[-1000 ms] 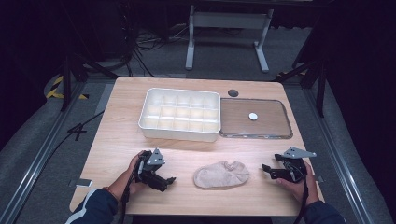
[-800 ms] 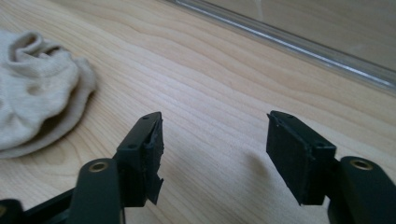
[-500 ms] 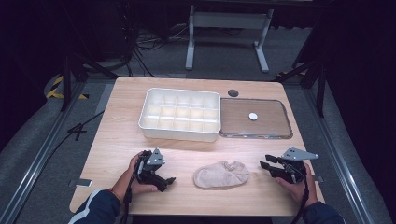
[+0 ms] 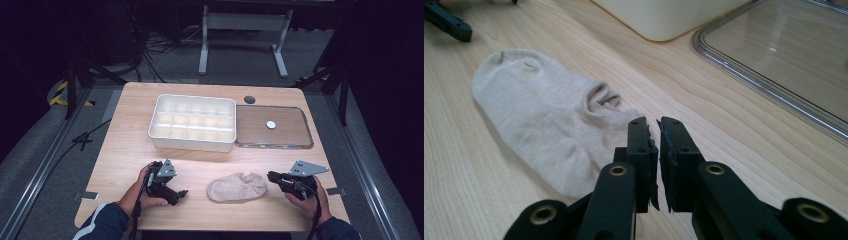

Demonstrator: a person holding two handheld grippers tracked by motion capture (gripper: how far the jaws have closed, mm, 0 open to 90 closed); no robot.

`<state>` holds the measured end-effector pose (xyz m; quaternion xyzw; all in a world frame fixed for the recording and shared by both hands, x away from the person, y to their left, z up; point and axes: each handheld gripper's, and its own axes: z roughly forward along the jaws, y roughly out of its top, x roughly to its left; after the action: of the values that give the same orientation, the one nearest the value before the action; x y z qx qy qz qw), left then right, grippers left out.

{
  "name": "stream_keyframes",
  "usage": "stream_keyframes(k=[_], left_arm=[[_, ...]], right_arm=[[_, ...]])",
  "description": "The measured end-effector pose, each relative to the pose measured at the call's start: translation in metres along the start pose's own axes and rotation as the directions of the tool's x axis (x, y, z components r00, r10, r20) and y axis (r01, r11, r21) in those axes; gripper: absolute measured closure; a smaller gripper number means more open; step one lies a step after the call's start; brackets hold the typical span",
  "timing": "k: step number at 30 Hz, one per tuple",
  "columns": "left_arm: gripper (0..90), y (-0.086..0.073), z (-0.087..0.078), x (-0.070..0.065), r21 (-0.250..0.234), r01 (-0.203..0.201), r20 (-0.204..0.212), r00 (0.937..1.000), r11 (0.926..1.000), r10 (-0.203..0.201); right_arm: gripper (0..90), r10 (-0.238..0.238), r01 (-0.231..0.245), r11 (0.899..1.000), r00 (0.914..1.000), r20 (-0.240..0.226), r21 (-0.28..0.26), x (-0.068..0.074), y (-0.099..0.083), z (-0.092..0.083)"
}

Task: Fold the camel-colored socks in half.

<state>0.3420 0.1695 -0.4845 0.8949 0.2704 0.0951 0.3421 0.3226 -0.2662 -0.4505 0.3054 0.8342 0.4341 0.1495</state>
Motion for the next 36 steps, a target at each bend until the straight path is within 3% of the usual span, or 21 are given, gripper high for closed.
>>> stream_keyframes(k=[11, 18, 27, 30, 33, 36], left_arm=[[0.3, 0.0, 0.0, 0.0, 0.002, 0.0, 0.0, 1.0, 1.0, 0.0], [0.4, 0.0, -0.001, 0.0, 0.01, -0.002, -0.002, 1.0, 1.0, 0.002], [1.6, 0.0, -0.002, 0.0, 0.012, 0.001, -0.006, 1.0, 0.9999, -0.001], [13.7, 0.002, -0.004, 0.0, -0.013, 0.049, -0.023, 0.9985, 0.9987, -0.049], [20.6, 0.005, -0.006, 0.003, -0.024, 0.09, 0.045, 0.995, 0.9956, -0.089], [25.0, 0.011, -0.004, -0.001, -0.047, 0.102, 0.058, 0.9934, 0.9937, -0.099]], right_arm=[[87.0, -0.062, 0.062, 0.998, 0.9961, -0.064, -0.003, 0.022, 0.015, 0.018], [88.1, -0.113, 0.116, 0.992, 0.9904, -0.081, 0.041, 0.038, 0.019, 0.038], [88.6, -0.135, 0.144, 0.988, 0.9838, -0.117, 0.064, 0.05, 0.022, 0.054], [88.6, -0.145, 0.157, 0.984, 0.9812, -0.128, 0.09, 0.055, 0.022, 0.06], [88.6, -0.148, 0.163, 0.981, 0.9796, -0.136, 0.102, 0.055, 0.02, 0.063], [89.0, -0.15, 0.168, 0.978, 0.9786, -0.141, 0.127, 0.058, 0.017, 0.068]])
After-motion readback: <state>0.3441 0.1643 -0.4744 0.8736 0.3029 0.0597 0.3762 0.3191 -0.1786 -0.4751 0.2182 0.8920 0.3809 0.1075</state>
